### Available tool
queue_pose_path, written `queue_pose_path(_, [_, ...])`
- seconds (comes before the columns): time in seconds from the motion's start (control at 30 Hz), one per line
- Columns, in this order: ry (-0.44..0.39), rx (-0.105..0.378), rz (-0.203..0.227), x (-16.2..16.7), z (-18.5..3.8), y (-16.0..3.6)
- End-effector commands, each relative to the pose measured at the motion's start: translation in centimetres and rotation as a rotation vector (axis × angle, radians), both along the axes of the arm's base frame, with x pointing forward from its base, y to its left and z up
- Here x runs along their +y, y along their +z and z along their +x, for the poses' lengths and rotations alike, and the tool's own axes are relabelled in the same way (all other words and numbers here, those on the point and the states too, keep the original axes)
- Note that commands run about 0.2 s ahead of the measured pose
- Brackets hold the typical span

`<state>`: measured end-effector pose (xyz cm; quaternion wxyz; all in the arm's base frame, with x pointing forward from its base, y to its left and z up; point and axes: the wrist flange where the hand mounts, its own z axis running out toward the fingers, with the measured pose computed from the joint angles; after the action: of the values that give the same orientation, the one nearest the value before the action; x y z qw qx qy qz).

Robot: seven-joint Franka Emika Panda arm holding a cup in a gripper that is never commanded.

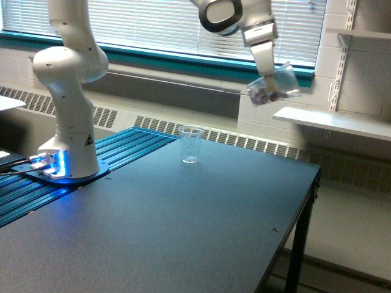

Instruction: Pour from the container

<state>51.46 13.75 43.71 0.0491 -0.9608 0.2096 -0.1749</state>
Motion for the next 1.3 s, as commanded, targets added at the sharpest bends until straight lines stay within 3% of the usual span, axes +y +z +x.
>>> queue_pose_path(0.03, [0.103, 0.029, -0.055, 7.3, -6.7, -1.4])
queue_pose_path(0.2, [0.139, 0.057, -0.073, 9.0, -11.3, -2.6])
queue_pose_path(0.43, [0.131, 0.128, -0.102, 8.3, -15.7, -5.5])
queue_pose_path(0.83, [0.103, 0.114, -0.093, 8.1, -18.1, -3.4])
queue_pose_path(1.3, [0.135, 0.166, -0.083, 10.9, -23.2, -3.6])
